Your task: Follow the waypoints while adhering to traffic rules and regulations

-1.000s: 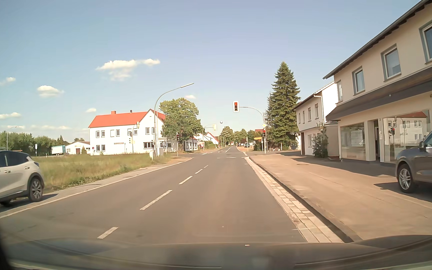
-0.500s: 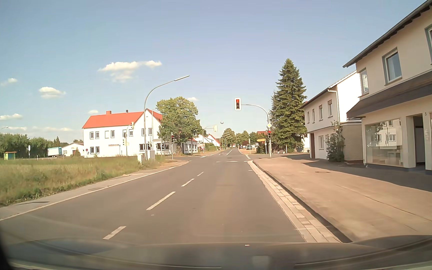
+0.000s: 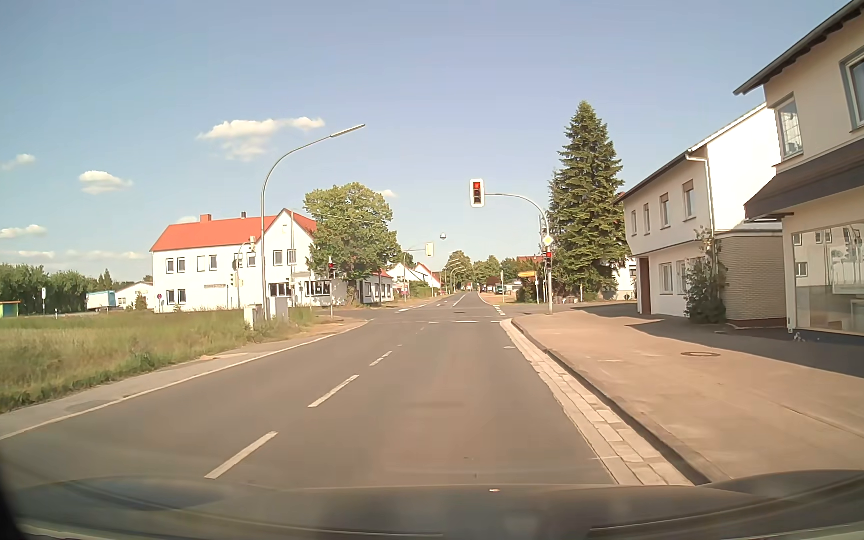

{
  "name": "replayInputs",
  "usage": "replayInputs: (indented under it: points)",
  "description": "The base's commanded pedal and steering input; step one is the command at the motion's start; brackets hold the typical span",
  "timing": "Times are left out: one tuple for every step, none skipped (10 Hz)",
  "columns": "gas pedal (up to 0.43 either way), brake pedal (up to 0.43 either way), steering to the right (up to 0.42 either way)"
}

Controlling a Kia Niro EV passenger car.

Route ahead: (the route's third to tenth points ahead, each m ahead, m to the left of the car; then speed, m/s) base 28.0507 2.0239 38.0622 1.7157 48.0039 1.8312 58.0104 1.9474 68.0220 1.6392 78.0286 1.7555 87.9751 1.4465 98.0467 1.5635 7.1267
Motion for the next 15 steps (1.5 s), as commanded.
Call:
replayInputs:
  points:
    - [0.000,0.220,-0.003]
    - [0.000,0.213,-0.005]
    - [0.000,0.213,-0.005]
    - [0.000,0.207,-0.005]
    - [0.000,0.207,-0.006]
    - [0.000,0.207,-0.006]
    - [0.000,0.201,-0.006]
    - [0.000,0.201,-0.006]
    - [0.000,0.195,-0.006]
    - [0.000,0.195,-0.004]
    - [0.000,0.189,-0.003]
    - [0.000,0.189,-0.003]
    - [0.000,0.189,-0.003]
    - [0.000,0.171,-0.002]
    - [0.000,0.152,-0.002]
